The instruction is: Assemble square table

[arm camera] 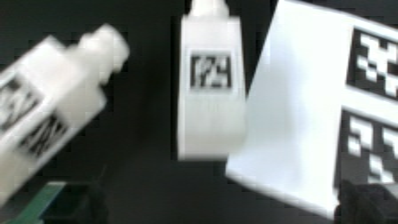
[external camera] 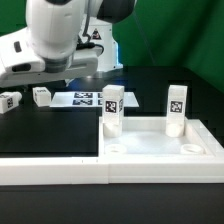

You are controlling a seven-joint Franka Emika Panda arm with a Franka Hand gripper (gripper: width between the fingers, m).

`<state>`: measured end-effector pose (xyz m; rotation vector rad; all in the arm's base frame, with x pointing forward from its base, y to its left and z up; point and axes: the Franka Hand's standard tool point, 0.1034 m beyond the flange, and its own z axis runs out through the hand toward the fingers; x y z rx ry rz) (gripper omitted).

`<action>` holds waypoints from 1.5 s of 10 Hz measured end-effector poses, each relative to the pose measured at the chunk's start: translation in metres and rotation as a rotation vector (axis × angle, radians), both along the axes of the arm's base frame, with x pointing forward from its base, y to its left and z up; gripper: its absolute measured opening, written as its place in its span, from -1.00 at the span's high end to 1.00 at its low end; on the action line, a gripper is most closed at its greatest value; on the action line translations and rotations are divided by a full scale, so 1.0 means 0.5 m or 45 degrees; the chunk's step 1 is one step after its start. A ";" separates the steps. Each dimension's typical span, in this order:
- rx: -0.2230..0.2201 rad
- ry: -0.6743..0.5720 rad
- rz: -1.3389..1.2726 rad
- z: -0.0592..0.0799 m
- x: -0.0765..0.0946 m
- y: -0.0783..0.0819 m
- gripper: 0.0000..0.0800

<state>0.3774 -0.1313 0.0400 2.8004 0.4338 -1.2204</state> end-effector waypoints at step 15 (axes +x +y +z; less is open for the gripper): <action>-0.016 0.014 -0.012 -0.065 -0.074 -0.007 0.13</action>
Offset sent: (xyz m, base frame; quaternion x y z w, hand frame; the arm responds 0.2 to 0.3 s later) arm 0.0000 0.0000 0.0000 0.0000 0.0000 0.0000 1.0000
